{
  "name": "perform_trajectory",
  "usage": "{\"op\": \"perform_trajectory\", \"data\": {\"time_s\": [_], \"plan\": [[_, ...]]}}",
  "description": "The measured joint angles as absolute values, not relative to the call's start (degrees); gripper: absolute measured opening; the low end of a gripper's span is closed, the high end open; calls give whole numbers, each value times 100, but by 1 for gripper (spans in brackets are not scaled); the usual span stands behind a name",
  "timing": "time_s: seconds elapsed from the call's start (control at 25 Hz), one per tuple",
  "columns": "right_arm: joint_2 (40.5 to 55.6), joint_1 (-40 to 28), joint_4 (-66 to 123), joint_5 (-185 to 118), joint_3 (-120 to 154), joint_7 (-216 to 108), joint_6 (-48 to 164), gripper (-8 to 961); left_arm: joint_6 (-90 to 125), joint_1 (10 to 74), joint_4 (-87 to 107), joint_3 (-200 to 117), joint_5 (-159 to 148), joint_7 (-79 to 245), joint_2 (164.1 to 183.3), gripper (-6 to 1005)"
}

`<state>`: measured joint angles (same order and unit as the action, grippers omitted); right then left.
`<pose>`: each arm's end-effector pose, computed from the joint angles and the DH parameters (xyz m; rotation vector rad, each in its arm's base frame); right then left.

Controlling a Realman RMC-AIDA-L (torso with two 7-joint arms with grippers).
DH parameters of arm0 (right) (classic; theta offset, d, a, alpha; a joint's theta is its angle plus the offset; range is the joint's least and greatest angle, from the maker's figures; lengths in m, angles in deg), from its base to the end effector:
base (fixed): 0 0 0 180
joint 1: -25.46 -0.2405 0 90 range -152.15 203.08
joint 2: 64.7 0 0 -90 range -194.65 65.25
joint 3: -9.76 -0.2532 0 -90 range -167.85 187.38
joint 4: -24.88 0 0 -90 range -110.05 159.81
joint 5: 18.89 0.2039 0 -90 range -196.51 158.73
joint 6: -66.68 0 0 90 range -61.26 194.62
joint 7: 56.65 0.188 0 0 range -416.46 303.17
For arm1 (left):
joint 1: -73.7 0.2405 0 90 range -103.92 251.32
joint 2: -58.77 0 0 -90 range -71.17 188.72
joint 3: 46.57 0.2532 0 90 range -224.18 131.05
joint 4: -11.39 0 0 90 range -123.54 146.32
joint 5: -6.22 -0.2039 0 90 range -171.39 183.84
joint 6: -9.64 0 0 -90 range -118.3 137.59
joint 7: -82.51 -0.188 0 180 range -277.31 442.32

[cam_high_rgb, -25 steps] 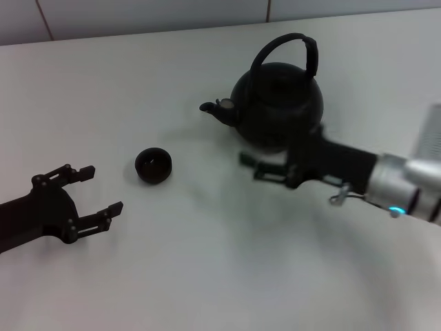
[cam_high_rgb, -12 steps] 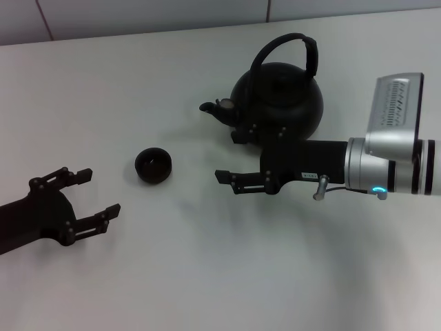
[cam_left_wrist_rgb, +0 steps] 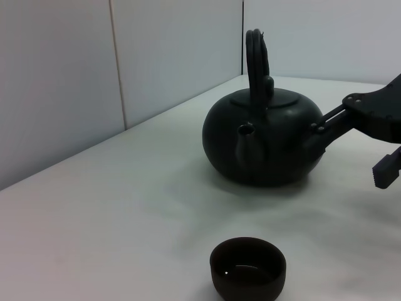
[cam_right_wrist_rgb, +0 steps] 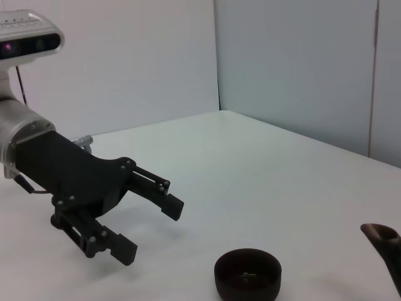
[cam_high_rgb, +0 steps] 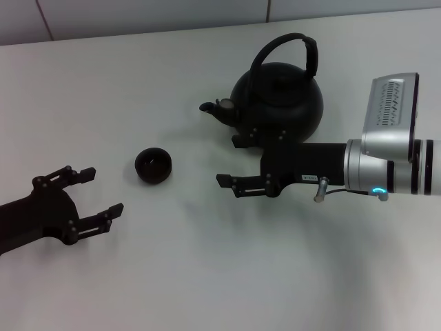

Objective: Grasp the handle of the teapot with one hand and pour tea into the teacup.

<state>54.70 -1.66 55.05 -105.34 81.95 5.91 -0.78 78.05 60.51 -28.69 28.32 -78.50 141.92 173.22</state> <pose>0.2364 0.3390 -0.1026 -2.6913 0.4029 0.5960 -0.3007 0.3036 -0.0548 -2.6035 -0.3674 -0.4517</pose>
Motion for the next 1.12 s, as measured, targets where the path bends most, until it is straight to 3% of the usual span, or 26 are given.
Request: {"op": "perform_trajectory", "data": {"time_s": [1.12], "plan": [[5483,-117,5524,-10503,8192,611,-98,819,7837,6136,-3097,2709,-8132,14347,17429,822]]}}
